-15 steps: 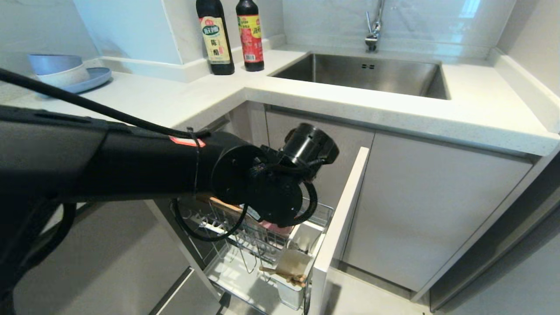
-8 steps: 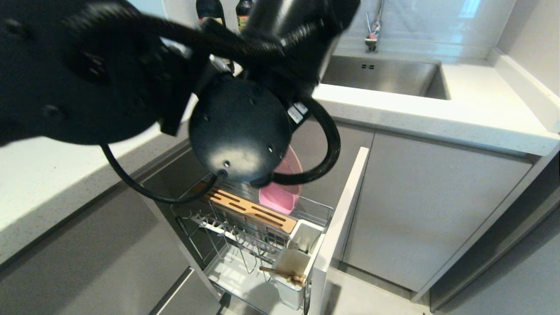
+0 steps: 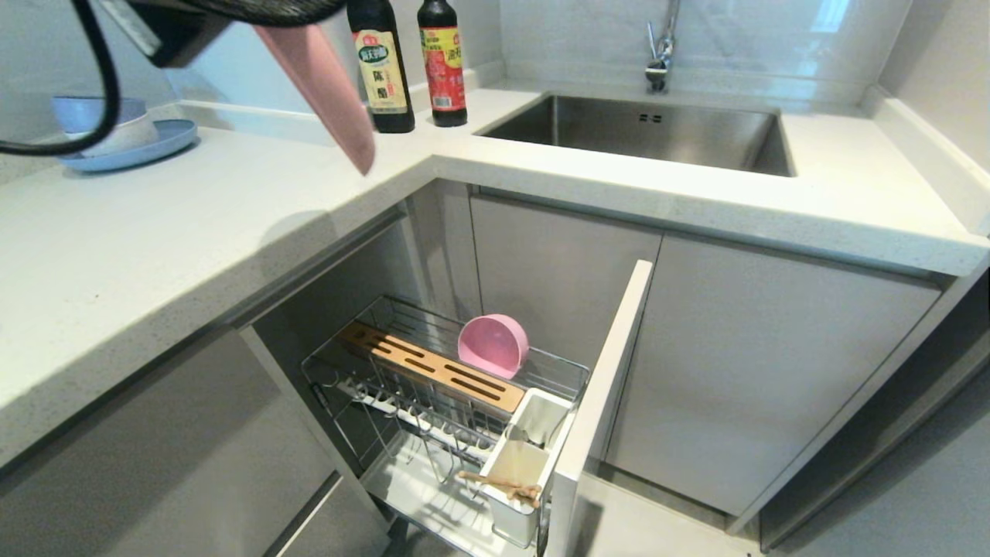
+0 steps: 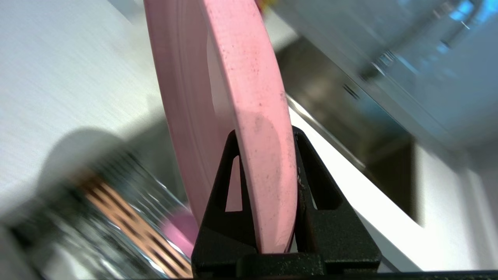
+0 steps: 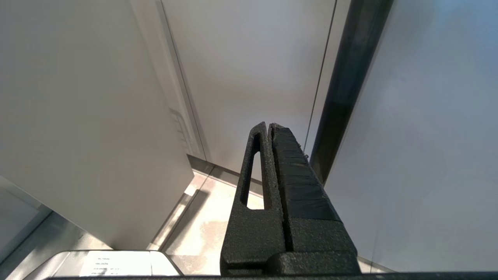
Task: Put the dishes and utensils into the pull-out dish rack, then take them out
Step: Take the plate out of the cupboard
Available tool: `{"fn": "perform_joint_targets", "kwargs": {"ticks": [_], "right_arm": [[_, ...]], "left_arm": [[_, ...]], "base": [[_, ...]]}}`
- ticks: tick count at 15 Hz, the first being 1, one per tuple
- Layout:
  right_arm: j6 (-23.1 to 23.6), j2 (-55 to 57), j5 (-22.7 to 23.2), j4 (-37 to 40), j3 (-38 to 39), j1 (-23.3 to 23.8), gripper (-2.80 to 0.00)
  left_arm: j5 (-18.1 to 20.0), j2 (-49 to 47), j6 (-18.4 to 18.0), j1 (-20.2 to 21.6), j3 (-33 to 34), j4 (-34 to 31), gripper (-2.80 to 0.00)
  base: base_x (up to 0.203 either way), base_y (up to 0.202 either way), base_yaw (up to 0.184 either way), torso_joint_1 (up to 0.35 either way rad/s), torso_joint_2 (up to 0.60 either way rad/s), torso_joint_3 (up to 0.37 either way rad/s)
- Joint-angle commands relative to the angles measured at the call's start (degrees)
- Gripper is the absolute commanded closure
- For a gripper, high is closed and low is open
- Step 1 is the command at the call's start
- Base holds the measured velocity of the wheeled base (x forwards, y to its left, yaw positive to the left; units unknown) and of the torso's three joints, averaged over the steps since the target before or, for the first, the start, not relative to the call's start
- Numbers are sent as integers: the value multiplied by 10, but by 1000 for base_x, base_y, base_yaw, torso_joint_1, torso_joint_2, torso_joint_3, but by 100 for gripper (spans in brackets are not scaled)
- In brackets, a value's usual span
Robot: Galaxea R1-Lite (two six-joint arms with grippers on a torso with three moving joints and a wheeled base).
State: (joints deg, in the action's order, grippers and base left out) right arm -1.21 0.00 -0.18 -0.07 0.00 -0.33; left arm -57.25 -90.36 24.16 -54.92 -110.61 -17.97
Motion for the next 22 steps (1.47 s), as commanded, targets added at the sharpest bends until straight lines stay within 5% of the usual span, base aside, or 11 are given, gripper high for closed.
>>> {"fn": "perform_joint_targets", "kwargs": {"ticks": [1, 5, 9, 12, 15, 22], "right_arm": [[0, 0, 0, 0, 1, 0, 0], [0, 0, 0, 0, 1, 0, 0], [0, 0, 0, 0, 1, 0, 0], [0, 0, 0, 0, 1, 0, 0], [0, 0, 0, 0, 1, 0, 0], [0, 0, 0, 0, 1, 0, 0]], "left_arm": [[2, 59, -66, 59, 1, 0, 0], [84, 139, -184, 266, 2, -12, 0], [206, 187, -232, 536, 2, -67, 0], [236, 195, -306, 707, 30, -89, 0], [239, 182, -373, 752, 56, -108, 0], [248, 102, -501, 745, -3, -286, 0]], "base": [[0, 0, 0, 0, 0, 0], [0, 0, 0, 0, 0, 0], [0, 0, 0, 0, 0, 0], [0, 0, 0, 0, 0, 0], [0, 0, 0, 0, 0, 0], [0, 0, 0, 0, 0, 0]]}}
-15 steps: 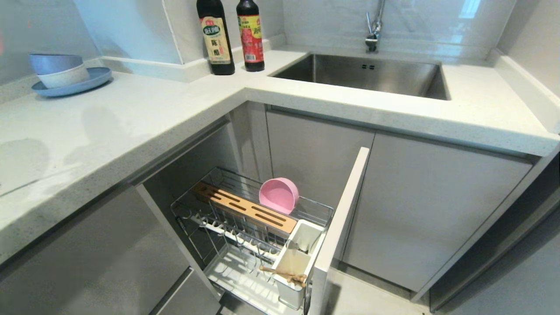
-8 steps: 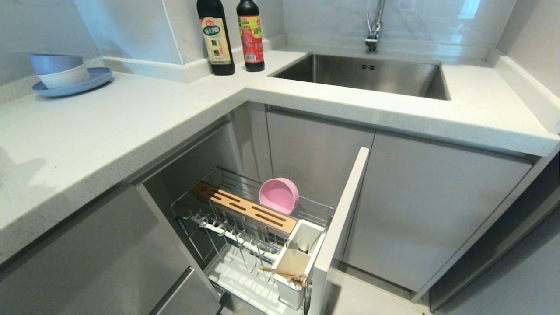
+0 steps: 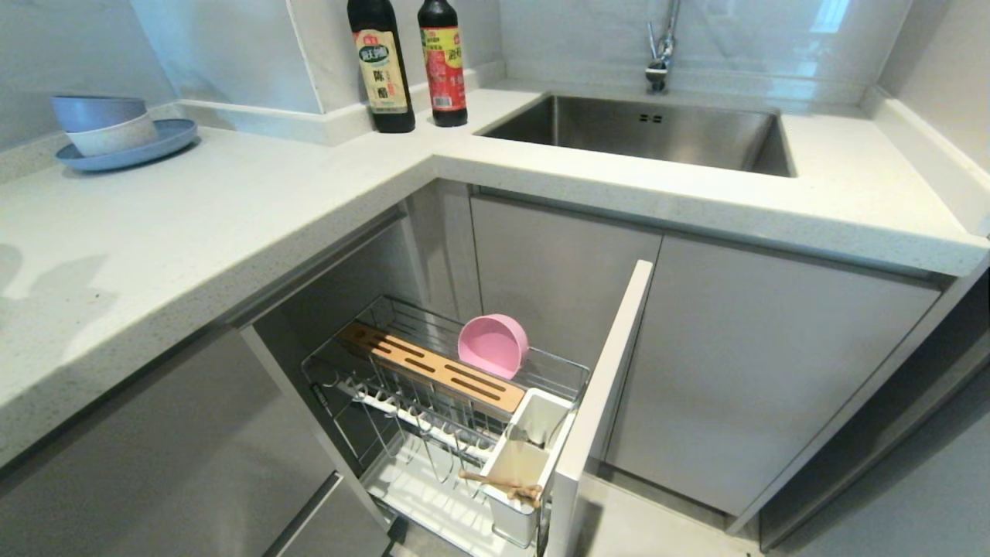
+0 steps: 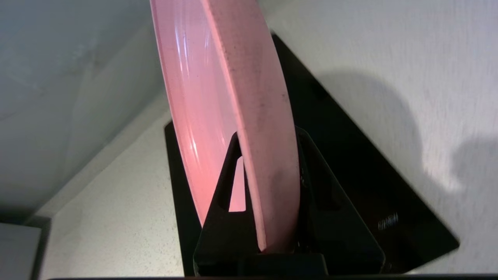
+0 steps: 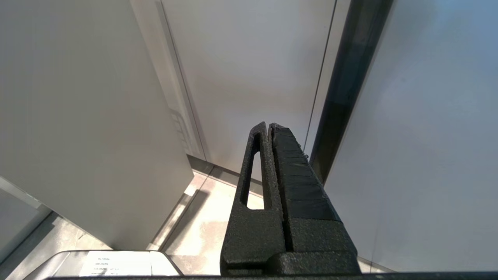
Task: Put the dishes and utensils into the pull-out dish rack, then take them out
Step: Take the plate out of the cupboard, then take the bowl out of the cupboard
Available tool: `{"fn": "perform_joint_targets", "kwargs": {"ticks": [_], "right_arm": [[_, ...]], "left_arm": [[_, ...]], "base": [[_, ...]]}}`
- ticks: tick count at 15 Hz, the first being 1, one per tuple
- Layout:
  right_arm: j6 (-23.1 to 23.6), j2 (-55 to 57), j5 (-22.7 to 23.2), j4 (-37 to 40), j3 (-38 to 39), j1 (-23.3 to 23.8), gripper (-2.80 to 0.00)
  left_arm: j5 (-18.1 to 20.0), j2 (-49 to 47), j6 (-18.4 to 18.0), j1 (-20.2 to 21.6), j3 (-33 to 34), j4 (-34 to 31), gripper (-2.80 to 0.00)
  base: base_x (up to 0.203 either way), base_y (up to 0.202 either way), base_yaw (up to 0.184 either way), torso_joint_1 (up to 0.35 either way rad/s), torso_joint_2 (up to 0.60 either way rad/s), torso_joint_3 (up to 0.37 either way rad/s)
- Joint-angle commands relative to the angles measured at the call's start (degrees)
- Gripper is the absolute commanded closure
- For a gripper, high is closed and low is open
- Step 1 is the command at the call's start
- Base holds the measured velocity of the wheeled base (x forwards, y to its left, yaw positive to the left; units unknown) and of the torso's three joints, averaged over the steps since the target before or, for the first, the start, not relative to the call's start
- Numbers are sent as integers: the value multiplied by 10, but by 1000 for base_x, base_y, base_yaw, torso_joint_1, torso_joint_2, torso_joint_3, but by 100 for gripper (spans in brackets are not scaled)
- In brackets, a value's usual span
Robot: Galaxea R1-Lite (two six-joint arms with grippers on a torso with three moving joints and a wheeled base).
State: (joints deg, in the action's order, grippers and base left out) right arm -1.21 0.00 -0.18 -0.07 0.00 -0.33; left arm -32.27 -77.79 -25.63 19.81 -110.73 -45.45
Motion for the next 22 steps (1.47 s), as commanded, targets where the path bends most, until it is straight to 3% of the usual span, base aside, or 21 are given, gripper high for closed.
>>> {"fn": "perform_joint_targets", "kwargs": {"ticks": [1, 5, 11, 22], "right_arm": [[0, 0, 0, 0, 1, 0, 0], [0, 0, 0, 0, 1, 0, 0], [0, 0, 0, 0, 1, 0, 0], [0, 0, 0, 0, 1, 0, 0]], "left_arm": [[-1, -36, -8, -20, -2, -35, 0], [-10, -82, -6, -93, -2, -52, 0], [-69, -179, -7, -188, -4, -19, 0], [-64, -234, -5, -206, -5, 10, 0]], "base": [[0, 0, 0, 0, 0, 0], [0, 0, 0, 0, 0, 0], [0, 0, 0, 0, 0, 0], [0, 0, 0, 0, 0, 0]]}}
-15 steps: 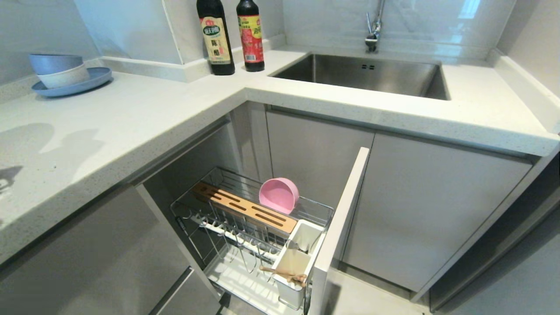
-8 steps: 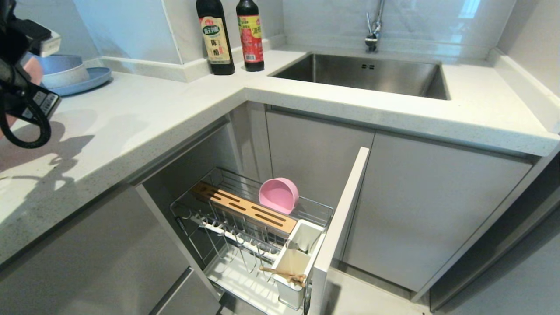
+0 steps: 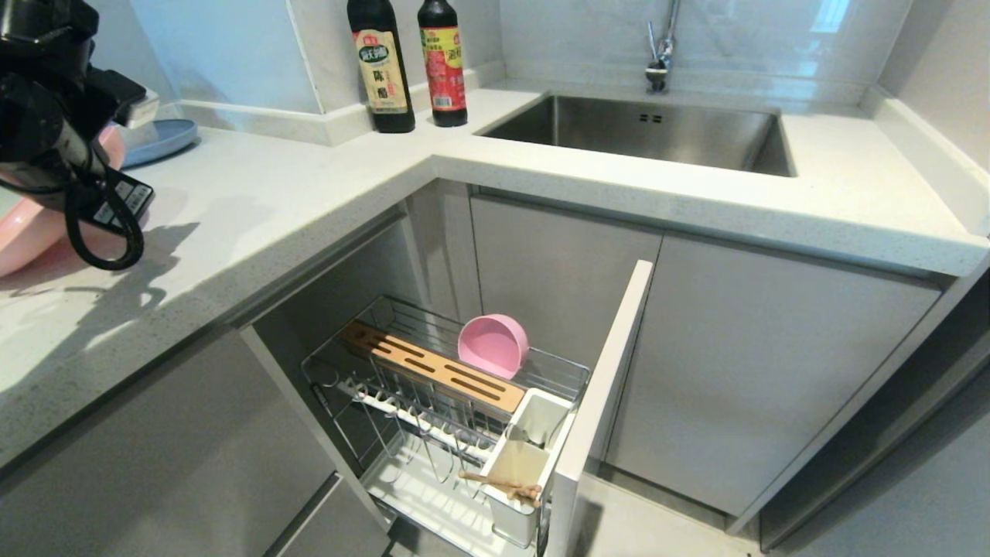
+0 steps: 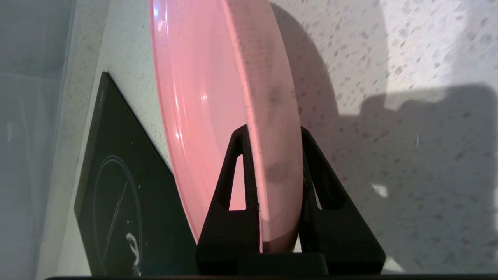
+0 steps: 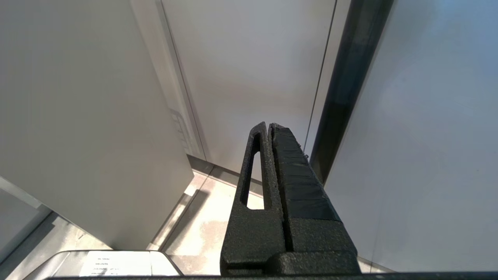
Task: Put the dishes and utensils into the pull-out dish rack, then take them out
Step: Take the bowl out of the cupboard
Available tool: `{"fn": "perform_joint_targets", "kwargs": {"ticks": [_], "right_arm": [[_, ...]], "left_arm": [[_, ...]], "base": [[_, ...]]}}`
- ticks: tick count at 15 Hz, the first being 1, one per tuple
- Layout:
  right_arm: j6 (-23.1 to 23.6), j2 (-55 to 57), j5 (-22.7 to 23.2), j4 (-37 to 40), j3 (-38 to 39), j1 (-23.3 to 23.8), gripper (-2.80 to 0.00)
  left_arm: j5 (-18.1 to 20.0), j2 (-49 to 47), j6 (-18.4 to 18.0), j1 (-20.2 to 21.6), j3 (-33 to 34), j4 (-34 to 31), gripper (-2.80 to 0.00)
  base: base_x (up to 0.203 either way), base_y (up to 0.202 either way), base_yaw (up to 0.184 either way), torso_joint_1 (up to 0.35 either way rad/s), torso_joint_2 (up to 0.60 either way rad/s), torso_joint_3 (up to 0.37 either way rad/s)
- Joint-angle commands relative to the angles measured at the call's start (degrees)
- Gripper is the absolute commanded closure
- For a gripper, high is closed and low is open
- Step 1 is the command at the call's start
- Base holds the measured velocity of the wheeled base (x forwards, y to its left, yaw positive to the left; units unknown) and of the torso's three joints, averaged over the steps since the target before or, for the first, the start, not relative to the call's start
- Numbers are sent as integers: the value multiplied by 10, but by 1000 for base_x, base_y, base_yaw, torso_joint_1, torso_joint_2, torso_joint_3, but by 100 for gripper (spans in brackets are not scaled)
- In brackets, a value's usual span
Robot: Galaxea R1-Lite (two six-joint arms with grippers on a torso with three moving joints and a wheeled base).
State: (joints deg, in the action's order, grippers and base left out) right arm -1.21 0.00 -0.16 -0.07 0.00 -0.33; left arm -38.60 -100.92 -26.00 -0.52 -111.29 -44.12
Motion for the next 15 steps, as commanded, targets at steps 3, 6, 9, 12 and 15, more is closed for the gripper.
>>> {"fn": "perform_joint_targets", "kwargs": {"ticks": [3, 6, 9, 12, 15], "right_arm": [[0, 0, 0, 0, 1, 0, 0], [0, 0, 0, 0, 1, 0, 0], [0, 0, 0, 0, 1, 0, 0], [0, 0, 0, 0, 1, -1, 0], [0, 0, 0, 0, 1, -73, 0]], "left_arm": [[12, 3, 1, -7, 0, -3, -280], [12, 4, 1, -12, 0, -1, -280], [15, 12, 3, -19, 0, 0, -280], [40, 28, 36, -38, 1, 0, -280], [78, 50, 94, -74, 1, 0, -280]], "base": [[0, 0, 0, 0, 0, 0], [0, 0, 0, 0, 0, 0], [0, 0, 0, 0, 0, 0], [0, 0, 0, 0, 0, 0], [0, 0, 0, 0, 0, 0]]}}
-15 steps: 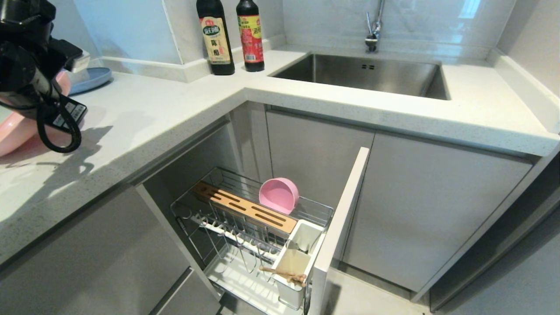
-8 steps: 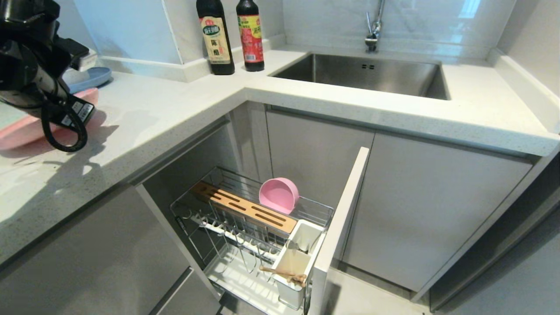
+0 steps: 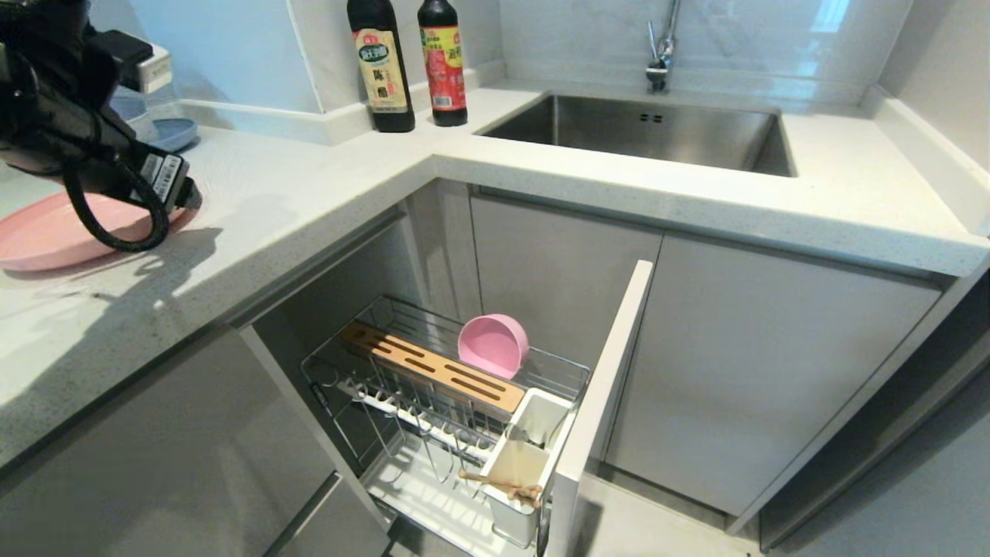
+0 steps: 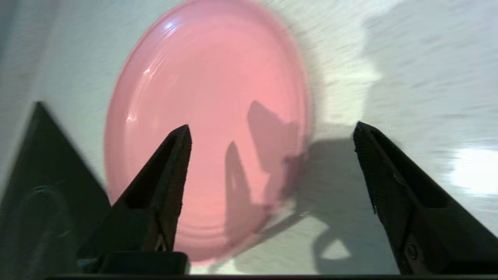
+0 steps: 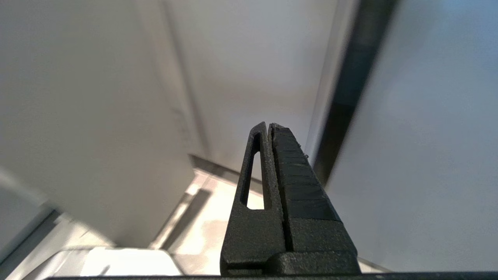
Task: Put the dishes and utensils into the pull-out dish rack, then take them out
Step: Take the bowl out of the cupboard
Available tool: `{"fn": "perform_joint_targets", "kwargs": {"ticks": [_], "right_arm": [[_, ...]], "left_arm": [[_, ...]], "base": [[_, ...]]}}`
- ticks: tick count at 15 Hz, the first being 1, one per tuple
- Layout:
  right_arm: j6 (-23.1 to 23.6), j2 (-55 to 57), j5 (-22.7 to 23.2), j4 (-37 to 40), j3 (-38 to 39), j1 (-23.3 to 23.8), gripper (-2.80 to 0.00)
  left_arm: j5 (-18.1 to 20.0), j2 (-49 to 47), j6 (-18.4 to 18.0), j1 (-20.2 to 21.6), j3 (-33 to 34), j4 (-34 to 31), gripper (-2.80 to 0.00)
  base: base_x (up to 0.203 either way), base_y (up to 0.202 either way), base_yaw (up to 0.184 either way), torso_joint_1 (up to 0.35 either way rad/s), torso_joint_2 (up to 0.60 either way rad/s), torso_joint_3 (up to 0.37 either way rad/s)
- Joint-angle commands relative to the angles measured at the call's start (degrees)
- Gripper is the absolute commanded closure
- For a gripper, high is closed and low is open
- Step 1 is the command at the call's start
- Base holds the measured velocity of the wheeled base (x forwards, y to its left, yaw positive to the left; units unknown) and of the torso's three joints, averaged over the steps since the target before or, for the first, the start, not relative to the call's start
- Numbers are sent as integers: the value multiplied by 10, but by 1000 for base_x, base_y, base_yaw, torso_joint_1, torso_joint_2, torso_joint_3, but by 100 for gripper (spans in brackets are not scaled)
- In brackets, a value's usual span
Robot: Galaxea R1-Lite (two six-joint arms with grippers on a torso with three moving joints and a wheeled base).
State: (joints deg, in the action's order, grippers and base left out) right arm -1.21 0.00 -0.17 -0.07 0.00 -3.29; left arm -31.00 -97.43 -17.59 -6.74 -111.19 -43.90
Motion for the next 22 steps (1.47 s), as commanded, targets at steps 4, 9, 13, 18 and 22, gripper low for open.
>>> {"fn": "perform_joint_targets", "kwargs": {"ticks": [4, 9, 13, 18, 22], "right_arm": [[0, 0, 0, 0, 1, -5, 0], [0, 0, 0, 0, 1, 29, 0], [0, 0, 0, 0, 1, 29, 0], [0, 0, 0, 0, 1, 29, 0], [0, 0, 0, 0, 1, 29, 0]], "left_arm": [[56, 62, 124, -72, 4, -2, 0], [65, 147, 282, -186, 50, 18, 0], [38, 200, 440, -310, 218, 138, 0], [0, 129, 633, -408, 273, 197, 0], [-11, 52, 653, -412, 275, 195, 0]], "base": [[0, 0, 0, 0, 0, 0], [0, 0, 0, 0, 0, 0], [0, 0, 0, 0, 0, 0], [0, 0, 0, 0, 0, 0], [0, 0, 0, 0, 0, 0]]}}
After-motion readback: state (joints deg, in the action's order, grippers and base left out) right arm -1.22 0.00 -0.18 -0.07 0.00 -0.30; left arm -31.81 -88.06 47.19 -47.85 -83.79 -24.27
